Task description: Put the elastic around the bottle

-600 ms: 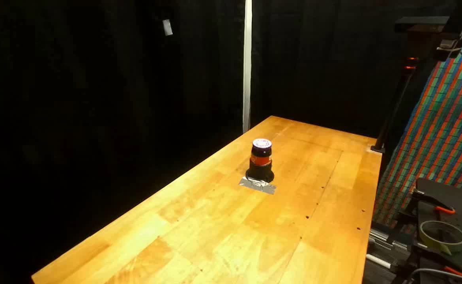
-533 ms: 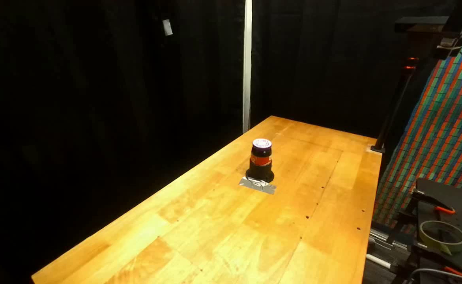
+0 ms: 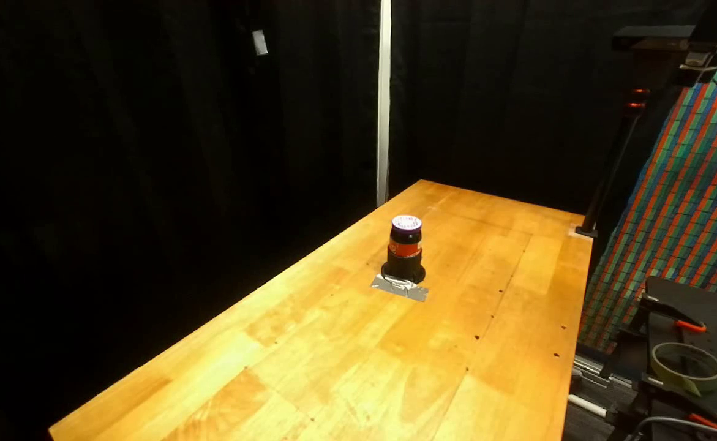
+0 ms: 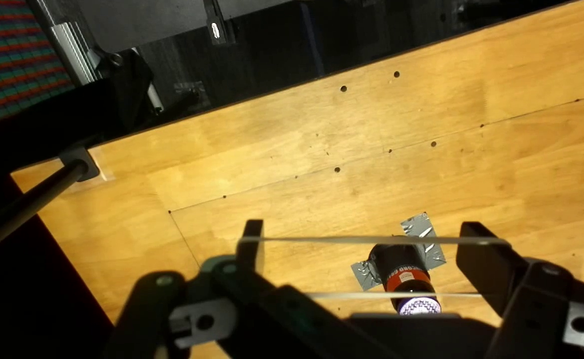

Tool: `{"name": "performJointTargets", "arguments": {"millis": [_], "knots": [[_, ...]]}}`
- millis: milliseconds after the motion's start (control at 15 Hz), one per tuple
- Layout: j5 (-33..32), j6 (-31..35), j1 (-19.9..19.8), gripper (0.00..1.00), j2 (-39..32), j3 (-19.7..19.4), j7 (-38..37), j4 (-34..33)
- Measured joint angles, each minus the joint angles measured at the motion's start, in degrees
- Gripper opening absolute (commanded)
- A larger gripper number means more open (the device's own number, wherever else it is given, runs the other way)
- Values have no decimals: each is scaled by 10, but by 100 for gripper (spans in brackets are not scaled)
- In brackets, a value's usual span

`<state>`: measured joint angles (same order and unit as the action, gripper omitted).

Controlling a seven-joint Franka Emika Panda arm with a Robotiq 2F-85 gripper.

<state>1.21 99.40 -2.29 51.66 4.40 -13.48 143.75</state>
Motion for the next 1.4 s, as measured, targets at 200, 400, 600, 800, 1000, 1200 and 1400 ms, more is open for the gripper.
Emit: {"name": "performJointTargets", "arguments": {"millis": [200,400,600,800,1000,1200,1400], "knots": [[0,0,0,100,-2,1,0,1],[0,7,10,100,-43,18,8,-22],[0,37,25,100,-137,46,20,-69],[-3,96,34,100,-244,69,25,-115],[-31,183,42,100,-354,81,26,-164],[-83,255,53,100,-465,84,17,-220],[-121,311,65,100,-568,79,-1,-279]]}}
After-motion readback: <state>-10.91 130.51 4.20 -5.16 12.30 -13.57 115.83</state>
